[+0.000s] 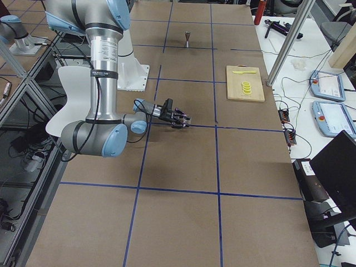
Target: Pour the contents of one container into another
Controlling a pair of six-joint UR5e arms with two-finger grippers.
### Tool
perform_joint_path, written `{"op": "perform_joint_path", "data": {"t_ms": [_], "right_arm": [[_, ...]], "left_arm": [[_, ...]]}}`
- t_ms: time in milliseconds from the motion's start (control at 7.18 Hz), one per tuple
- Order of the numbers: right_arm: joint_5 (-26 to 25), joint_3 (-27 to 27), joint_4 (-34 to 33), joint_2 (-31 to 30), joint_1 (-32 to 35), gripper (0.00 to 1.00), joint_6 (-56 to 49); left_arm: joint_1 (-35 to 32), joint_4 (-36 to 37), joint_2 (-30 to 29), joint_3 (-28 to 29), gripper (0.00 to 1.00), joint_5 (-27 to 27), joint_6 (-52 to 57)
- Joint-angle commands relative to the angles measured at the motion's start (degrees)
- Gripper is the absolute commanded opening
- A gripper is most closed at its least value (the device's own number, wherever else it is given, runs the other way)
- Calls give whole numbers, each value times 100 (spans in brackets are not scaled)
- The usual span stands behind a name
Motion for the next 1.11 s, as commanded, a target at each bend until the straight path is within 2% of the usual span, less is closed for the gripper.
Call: {"op": "perform_joint_path", "data": {"t_ms": [0,139,279,418,557,975], "right_arm": [[-6,-182,0,-4,-5,37,8],[-14,-182,0,-4,-5,44,17],[-6,-183,9,-4,-5,45,17],[-6,-183,9,-4,-5,90,17],[-14,-183,26,-4,-5,100,17],[-32,-165,35,5,-5,100,17]], "left_arm": [[0,0,0,0,100,0,0],[0,0,-9,0,100,0,0],[0,0,-9,0,100,0,0],[0,0,-9,0,100,0,0],[0,0,-9,0,100,0,0],[0,0,-9,0,100,0,0]]}}
